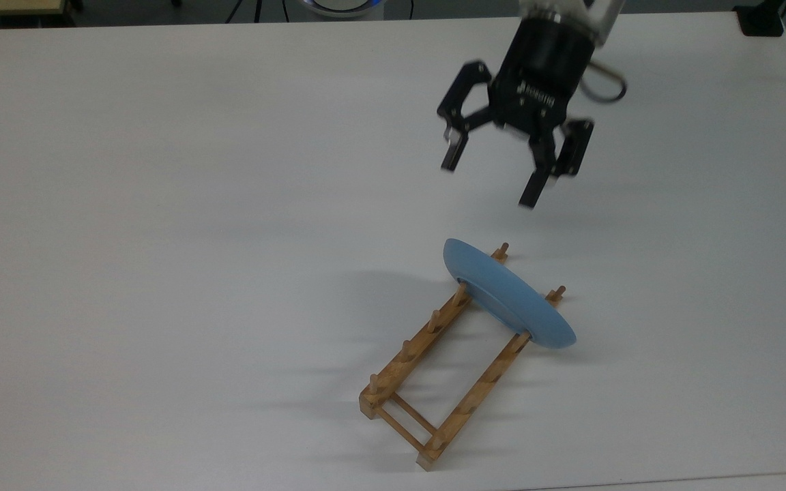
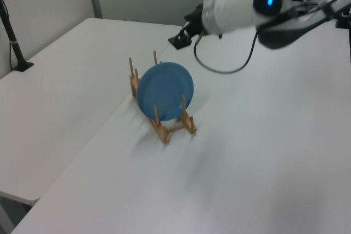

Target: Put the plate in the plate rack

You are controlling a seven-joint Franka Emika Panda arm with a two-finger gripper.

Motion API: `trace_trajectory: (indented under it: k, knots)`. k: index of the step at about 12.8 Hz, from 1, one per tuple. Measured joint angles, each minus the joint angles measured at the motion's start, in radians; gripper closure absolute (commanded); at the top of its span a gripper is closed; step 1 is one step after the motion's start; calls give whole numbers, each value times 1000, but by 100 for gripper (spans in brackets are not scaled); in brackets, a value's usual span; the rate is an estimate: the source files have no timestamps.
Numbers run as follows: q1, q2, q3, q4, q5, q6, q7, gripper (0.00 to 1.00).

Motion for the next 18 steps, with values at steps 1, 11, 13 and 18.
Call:
trace_trajectory:
  k: [1, 11, 13, 18]
  knots:
    - [0, -43, 0, 1, 146, -23, -37, 0]
    - [-105, -278, -117, 61, 1116, -518, -379, 0]
    - [-105, -301, -215, 61, 1243, -559, -398, 0]
    - [-107, -306, -328, 48, 1280, -574, -732, 0]
